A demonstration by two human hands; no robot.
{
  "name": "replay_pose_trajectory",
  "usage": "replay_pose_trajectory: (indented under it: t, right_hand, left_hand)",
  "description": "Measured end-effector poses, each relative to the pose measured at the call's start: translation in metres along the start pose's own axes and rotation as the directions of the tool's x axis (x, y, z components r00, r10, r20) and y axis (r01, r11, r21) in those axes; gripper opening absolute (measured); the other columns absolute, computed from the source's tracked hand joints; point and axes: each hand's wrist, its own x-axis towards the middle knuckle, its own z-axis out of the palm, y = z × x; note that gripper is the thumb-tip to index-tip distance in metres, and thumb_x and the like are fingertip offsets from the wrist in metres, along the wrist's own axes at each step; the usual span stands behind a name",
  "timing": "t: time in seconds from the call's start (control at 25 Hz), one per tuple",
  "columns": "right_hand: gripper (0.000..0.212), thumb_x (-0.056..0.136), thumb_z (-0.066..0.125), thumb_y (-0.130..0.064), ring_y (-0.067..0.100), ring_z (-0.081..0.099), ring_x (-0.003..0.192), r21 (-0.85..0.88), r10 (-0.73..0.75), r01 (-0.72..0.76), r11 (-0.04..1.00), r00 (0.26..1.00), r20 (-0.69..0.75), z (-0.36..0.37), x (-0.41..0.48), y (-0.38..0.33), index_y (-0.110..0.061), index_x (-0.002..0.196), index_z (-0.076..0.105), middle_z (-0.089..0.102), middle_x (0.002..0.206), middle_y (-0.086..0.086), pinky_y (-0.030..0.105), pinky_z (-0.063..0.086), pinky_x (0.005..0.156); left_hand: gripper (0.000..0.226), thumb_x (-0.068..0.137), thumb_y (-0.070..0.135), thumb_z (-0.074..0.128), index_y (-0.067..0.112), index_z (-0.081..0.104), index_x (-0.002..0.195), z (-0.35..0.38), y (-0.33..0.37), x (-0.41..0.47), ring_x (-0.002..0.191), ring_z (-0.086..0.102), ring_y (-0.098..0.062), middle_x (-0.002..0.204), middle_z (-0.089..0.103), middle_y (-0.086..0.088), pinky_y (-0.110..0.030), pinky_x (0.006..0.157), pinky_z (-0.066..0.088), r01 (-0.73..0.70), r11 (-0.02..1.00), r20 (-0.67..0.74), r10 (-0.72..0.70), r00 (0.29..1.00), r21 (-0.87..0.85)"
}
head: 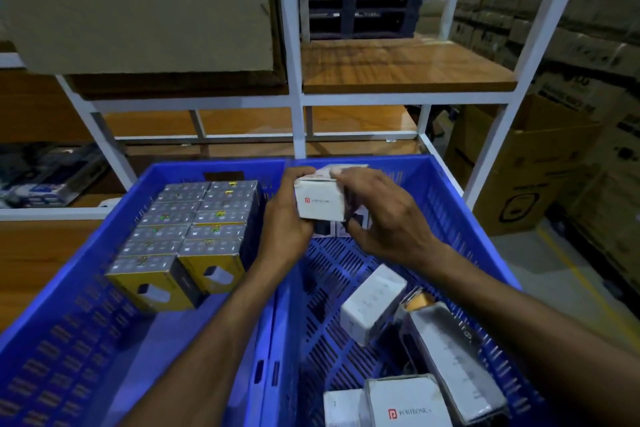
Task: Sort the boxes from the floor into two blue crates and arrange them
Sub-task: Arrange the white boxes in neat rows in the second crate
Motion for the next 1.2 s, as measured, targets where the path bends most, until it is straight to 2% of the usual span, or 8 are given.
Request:
replay_pose_trajectory:
  t: [0.2, 0.4, 0.6, 0.68, 0.84, 0.92, 1.08, 1.2]
  right_hand:
    - [0.118, 0.071, 0.090, -0.043, 0.020, 0.054, 0.132, 0.165, 0.412, -0.409, 0.898, 0.911, 0.017, -0.001, 0.002, 0.015, -0.015, 0.161, 0.020, 0.056, 0.144, -0.001, 0.045, 0.051, 0.103]
    - [0.076, 0.076, 0.083, -0.024, 0.027, 0.052, 0.123, -0.038, 0.266, -0.263, 0.964, 0.961, 0.082, -0.001, -0.004, 0.021, -0.012, 0.144, 0.053, 0.063, 0.133, 0.005, 0.049, 0.052, 0.090]
    - [0.059, 0.076, 0.072, -0.011, 0.027, 0.054, 0.128, -0.185, 0.299, -0.274, 0.944, 0.947, 0.121, 0.010, -0.019, 0.031, -0.013, 0.133, 0.055, 0.055, 0.143, 0.005, 0.047, 0.058, 0.075]
    - [0.066, 0.077, 0.080, -0.020, 0.021, 0.057, 0.121, -0.072, 0.460, -0.460, 0.885, 0.840, 0.287, 0.014, -0.023, 0.032, -0.024, 0.136, 0.051, 0.057, 0.139, -0.004, 0.049, 0.058, 0.077]
    - [0.083, 0.069, 0.096, -0.030, 0.018, 0.059, 0.109, -0.006, 0.617, -0.797, 0.604, 0.464, 0.635, 0.030, -0.029, 0.041, -0.022, 0.138, 0.049, 0.061, 0.126, -0.002, 0.041, 0.054, 0.087]
    - [0.085, 0.065, 0.098, -0.030, 0.022, 0.060, 0.110, -0.101, 0.631, -0.778, 0.620, 0.419, 0.653, 0.044, -0.034, 0.048, -0.019, 0.135, 0.051, 0.063, 0.125, 0.003, 0.037, 0.052, 0.085]
    - [0.083, 0.062, 0.099, -0.026, 0.025, 0.059, 0.109, -0.141, 0.694, -0.800, 0.583, 0.400, 0.599, 0.077, -0.036, 0.053, -0.013, 0.130, 0.053, 0.064, 0.122, 0.007, 0.034, 0.048, 0.079]
    - [0.081, 0.062, 0.099, -0.019, 0.031, 0.064, 0.107, -0.125, 0.712, -0.789, 0.602, 0.458, 0.532, 0.097, -0.039, 0.054, -0.011, 0.126, 0.050, 0.064, 0.113, 0.008, 0.043, 0.055, 0.078]
  left_hand:
    - [0.069, 0.069, -0.011, 0.086, 0.010, 0.049, 0.124, 0.000, -0.004, 0.007, 0.098, 0.066, -0.001, 0.111, 0.065, 0.008, -0.014, 0.071, 0.054, 0.227, 0.946, 0.190, -0.185, 0.964, -0.232]
    - [0.077, 0.076, -0.012, 0.072, 0.026, 0.048, 0.138, 0.002, -0.007, 0.002, 0.114, 0.060, -0.003, 0.130, 0.062, 0.005, -0.032, 0.083, 0.058, -0.015, 0.999, 0.100, 0.011, 0.995, 0.037]
    - [0.076, 0.085, -0.016, 0.059, 0.027, 0.043, 0.146, 0.002, -0.004, 0.000, 0.095, 0.064, -0.013, 0.132, 0.046, 0.005, -0.007, 0.073, 0.046, -0.051, 0.986, -0.079, 0.064, 0.995, 0.156]
    - [0.068, 0.083, -0.016, 0.059, 0.020, 0.050, 0.139, 0.000, -0.008, 0.002, 0.093, 0.065, -0.017, 0.129, 0.045, 0.001, -0.011, 0.080, 0.049, -0.012, 0.993, -0.149, 0.029, 0.988, 0.115]
    - [0.050, 0.082, -0.016, 0.058, 0.016, 0.059, 0.120, 0.000, -0.023, 0.009, 0.084, 0.063, 0.002, 0.120, 0.048, 0.000, -0.044, 0.087, 0.057, 0.119, 0.992, -0.185, -0.109, 0.977, 0.041]
    - [0.045, 0.083, -0.015, 0.058, 0.015, 0.061, 0.116, 0.001, -0.026, 0.010, 0.088, 0.060, 0.005, 0.118, 0.050, -0.002, -0.039, 0.089, 0.057, 0.132, 0.991, -0.159, -0.126, 0.979, 0.026]
    - [0.041, 0.085, -0.014, 0.057, 0.016, 0.062, 0.112, 0.002, -0.026, 0.010, 0.089, 0.063, -0.019, 0.115, 0.053, -0.001, -0.005, 0.077, 0.045, 0.139, 0.989, -0.121, -0.131, 0.984, 0.060]
    - [0.040, 0.085, -0.012, 0.058, 0.022, 0.059, 0.106, 0.002, -0.028, 0.011, 0.086, 0.063, -0.016, 0.116, 0.058, -0.004, -0.016, 0.080, 0.051, 0.151, 0.988, -0.104, -0.147, 0.984, 0.032]
